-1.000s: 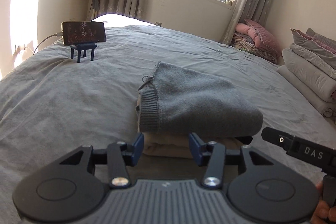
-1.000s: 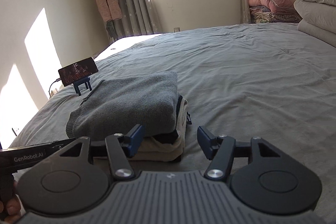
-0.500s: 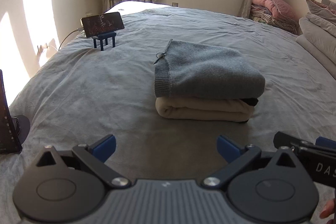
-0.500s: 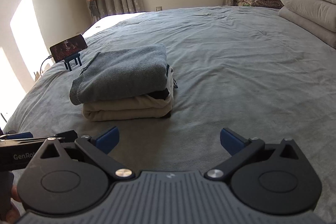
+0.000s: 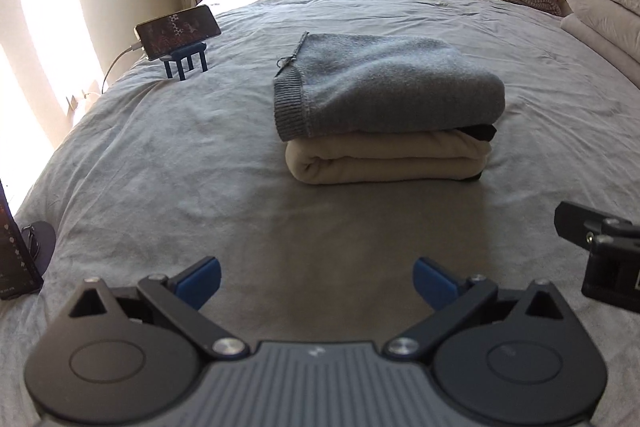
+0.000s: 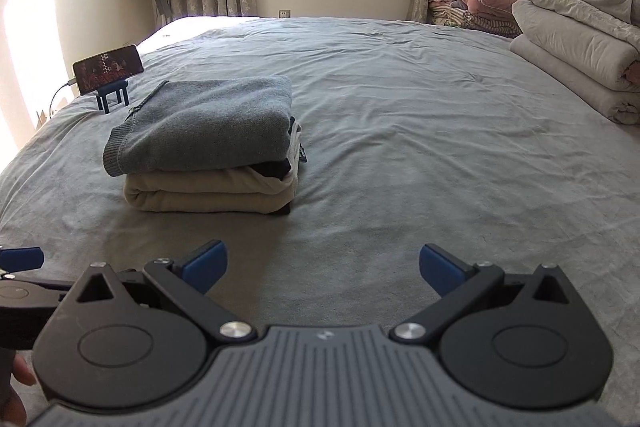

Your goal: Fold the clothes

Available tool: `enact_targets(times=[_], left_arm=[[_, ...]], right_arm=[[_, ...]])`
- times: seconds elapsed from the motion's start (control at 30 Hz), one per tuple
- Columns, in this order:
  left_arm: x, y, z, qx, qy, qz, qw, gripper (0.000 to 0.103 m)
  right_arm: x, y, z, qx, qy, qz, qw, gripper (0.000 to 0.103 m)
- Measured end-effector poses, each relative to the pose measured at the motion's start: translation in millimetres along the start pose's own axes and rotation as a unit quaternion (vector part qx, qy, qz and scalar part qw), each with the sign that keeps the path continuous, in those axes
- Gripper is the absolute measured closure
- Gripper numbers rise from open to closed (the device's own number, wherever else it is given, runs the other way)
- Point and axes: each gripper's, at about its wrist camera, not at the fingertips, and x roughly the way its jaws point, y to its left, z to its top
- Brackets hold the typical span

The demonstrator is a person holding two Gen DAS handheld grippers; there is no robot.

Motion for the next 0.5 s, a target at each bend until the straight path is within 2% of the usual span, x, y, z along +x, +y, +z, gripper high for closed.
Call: enact_targets(times=[0.5], left_arm=[[5.1, 7.1, -1.3, -0.010, 0.006, 0.003, 0.9999, 0.001]], right_arm=[[10.4, 9.1, -5.0, -0.014, 0.021, 0.005, 1.000, 0.000]])
